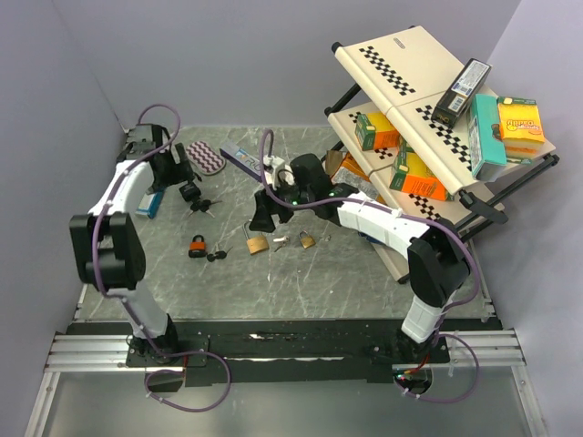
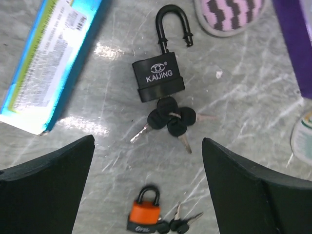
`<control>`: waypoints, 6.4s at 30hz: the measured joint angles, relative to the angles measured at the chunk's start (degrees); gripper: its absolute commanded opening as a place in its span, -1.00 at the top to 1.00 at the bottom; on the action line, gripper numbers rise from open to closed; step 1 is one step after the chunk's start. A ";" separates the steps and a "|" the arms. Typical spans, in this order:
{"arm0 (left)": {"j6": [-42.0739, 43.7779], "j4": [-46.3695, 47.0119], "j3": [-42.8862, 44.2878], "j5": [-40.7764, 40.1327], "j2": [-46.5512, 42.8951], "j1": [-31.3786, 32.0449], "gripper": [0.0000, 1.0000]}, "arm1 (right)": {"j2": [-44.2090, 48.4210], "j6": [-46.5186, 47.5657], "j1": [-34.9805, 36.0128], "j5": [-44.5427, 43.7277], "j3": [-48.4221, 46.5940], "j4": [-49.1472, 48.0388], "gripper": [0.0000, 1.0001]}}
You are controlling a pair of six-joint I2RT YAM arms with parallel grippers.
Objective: Lock with the key
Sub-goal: Place the lock at the center of the board, then pick up the lock from the center of the board, then lock the lock.
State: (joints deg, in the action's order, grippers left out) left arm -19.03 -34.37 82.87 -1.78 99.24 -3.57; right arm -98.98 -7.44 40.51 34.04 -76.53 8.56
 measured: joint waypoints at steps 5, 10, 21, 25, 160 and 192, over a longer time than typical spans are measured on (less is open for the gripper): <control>-3.50 -1.25 5.42 -2.01 7.78 0.96 -0.93 | 0.26 -0.46 -0.94 -0.96 2.43 0.11 -0.82; -6.67 -2.38 10.80 -2.62 14.80 1.16 -0.93 | 0.26 -1.88 -1.20 -1.99 2.60 0.07 -0.89; -9.64 -3.02 13.49 -2.60 22.18 1.33 -0.94 | 0.26 -2.45 -1.31 -3.43 2.62 0.09 -0.91; -10.43 -3.02 14.19 -2.89 23.91 1.40 -0.98 | 0.26 -2.84 -1.36 -3.89 2.62 0.09 -0.93; -39.98 1.16 -9.01 19.08 -25.16 5.42 0.98 | -15.91 -22.32 8.07 -23.04 -29.77 -3.23 -0.99; -46.42 4.59 -13.46 19.87 -25.55 5.75 0.35 | -16.37 -25.66 9.16 -24.98 -29.94 -2.56 1.00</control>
State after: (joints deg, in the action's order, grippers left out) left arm -65.45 -29.78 69.41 18.09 73.69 2.17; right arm -115.35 -33.10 49.67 9.06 -106.48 6.00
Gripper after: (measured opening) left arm 0.583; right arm 0.428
